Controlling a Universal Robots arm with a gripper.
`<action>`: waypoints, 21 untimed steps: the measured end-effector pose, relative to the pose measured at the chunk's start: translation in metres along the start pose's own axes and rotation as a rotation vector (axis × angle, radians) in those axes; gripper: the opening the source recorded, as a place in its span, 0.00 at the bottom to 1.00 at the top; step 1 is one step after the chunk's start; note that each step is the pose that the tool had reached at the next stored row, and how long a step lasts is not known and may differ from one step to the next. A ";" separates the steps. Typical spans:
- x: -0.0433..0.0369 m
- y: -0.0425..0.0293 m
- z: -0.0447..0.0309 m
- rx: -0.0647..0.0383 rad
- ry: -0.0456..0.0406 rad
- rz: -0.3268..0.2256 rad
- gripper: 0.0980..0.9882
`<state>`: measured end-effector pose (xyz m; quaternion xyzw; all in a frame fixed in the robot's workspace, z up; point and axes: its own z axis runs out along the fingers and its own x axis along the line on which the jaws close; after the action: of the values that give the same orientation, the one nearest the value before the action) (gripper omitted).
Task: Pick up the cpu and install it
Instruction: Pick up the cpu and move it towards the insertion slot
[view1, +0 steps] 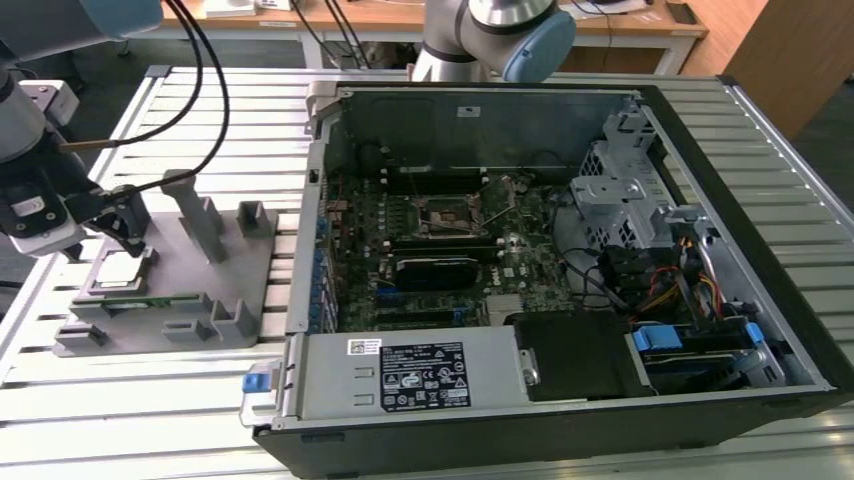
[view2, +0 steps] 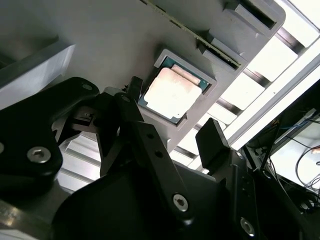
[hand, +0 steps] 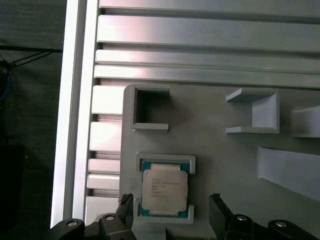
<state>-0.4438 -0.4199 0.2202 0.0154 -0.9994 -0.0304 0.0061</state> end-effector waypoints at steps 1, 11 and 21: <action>0.0000 0.0000 0.0006 0.000 0.0000 0.001 0.68; -0.0008 -0.0005 0.0073 0.000 -0.0002 0.009 0.68; -0.0009 -0.0011 0.0182 -0.001 -0.0006 0.016 0.68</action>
<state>-0.4431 -0.4199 0.2019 0.0076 -0.9995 -0.0307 0.0060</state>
